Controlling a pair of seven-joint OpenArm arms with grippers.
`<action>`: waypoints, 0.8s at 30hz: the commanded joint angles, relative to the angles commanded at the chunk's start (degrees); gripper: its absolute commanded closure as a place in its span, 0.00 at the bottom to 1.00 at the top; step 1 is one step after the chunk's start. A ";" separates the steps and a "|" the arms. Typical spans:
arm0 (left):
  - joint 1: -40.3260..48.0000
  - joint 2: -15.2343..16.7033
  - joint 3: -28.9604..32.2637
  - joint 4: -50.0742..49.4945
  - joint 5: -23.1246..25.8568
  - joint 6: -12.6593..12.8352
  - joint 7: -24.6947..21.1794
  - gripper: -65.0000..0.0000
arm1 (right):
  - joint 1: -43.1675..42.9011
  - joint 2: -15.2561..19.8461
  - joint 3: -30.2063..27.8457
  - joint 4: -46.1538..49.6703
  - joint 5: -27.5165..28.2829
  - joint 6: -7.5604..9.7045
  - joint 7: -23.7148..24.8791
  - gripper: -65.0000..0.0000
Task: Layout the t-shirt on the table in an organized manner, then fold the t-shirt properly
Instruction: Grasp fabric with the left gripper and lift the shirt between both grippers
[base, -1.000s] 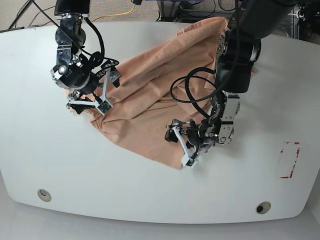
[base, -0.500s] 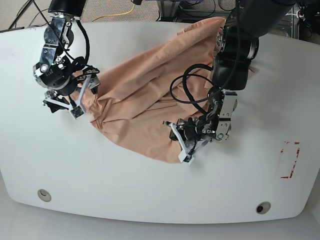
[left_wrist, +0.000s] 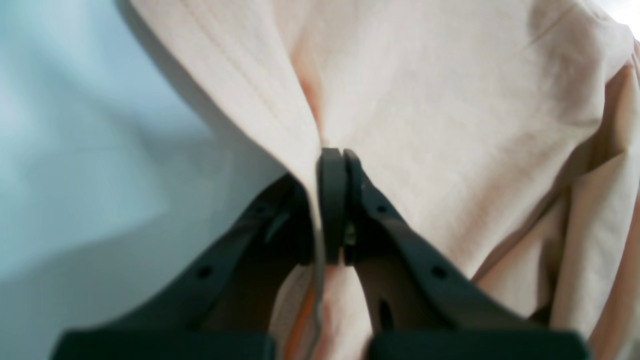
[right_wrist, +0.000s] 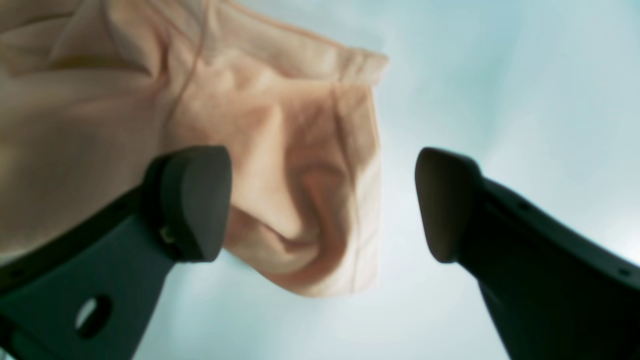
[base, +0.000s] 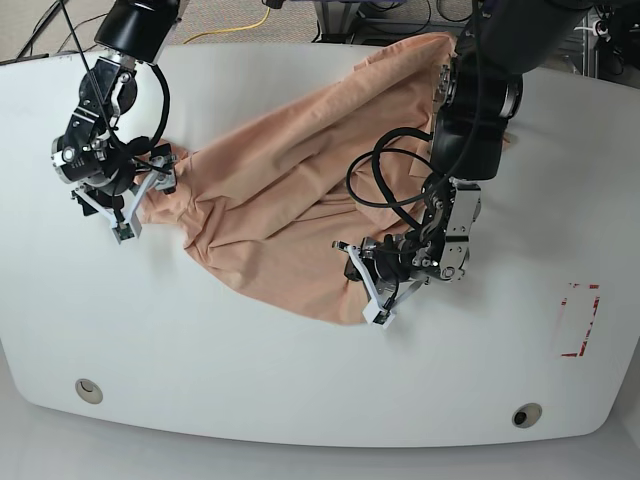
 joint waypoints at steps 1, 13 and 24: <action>0.18 0.00 0.00 -0.09 0.00 -0.09 0.00 1.00 | 0.62 0.00 0.00 -0.70 0.00 0.00 0.00 0.16; 1.58 -3.43 0.00 0.18 -0.09 -0.18 0.26 1.00 | 5.10 1.58 -0.26 -11.52 0.00 0.00 5.10 0.17; 1.93 -4.75 0.00 0.18 -0.09 -0.26 0.26 1.00 | 4.84 1.32 -5.01 -12.57 0.00 0.00 5.19 0.17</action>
